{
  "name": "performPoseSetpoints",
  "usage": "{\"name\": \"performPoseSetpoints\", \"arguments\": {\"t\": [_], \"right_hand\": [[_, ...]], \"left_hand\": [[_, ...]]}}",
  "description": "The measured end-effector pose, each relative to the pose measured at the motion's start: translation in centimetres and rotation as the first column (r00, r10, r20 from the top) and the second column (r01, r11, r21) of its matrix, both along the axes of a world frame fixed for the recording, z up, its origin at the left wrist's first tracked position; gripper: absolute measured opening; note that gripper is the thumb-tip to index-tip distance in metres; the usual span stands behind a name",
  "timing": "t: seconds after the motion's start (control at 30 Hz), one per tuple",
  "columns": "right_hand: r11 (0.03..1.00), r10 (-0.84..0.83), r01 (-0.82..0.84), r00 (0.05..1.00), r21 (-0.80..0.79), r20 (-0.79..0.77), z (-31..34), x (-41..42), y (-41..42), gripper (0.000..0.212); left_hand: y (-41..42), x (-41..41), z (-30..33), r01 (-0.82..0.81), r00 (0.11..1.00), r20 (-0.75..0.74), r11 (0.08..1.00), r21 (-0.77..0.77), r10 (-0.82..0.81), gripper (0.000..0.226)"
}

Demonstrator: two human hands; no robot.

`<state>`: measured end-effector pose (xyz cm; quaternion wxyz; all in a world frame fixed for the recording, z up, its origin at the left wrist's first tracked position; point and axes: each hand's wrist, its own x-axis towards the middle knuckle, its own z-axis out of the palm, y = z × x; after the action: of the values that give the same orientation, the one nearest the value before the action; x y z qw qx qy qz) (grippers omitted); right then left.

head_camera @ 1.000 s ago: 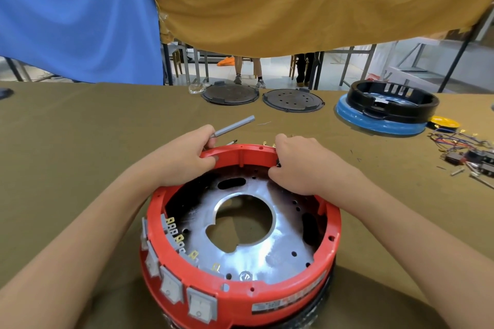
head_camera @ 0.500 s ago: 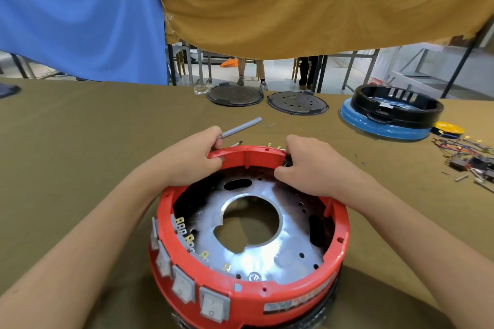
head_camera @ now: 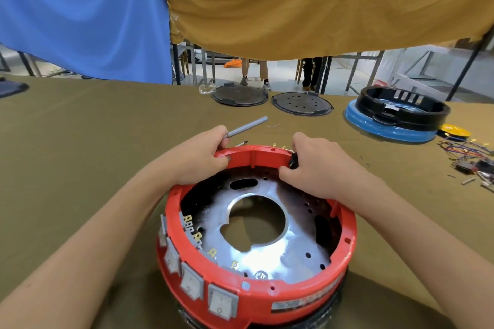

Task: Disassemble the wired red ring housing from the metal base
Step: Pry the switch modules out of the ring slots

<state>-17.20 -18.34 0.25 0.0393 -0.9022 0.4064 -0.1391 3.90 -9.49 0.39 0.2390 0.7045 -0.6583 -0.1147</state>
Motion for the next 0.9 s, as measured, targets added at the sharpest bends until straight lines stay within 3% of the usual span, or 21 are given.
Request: {"name": "performPoseSetpoints", "arguments": {"t": [0.07,0.43,0.9], "right_hand": [[0.999,0.013,-0.015,0.999,-0.030,-0.045,0.15,0.25,-0.03,0.027],[0.995,0.014,-0.018,0.999,0.094,0.034,0.31,-0.02,0.04,0.027],[0.997,-0.002,-0.001,0.999,0.082,0.040,0.38,-0.19,0.30,0.027]], "left_hand": [[0.02,0.11,-0.07,0.000,1.000,0.002,1.000,-0.003,0.000,0.028],[0.01,0.19,-0.13,0.010,1.000,-0.014,1.000,0.011,-0.010,0.026],[0.08,0.18,-0.21,0.012,1.000,-0.012,1.000,0.017,-0.012,0.026]]}}
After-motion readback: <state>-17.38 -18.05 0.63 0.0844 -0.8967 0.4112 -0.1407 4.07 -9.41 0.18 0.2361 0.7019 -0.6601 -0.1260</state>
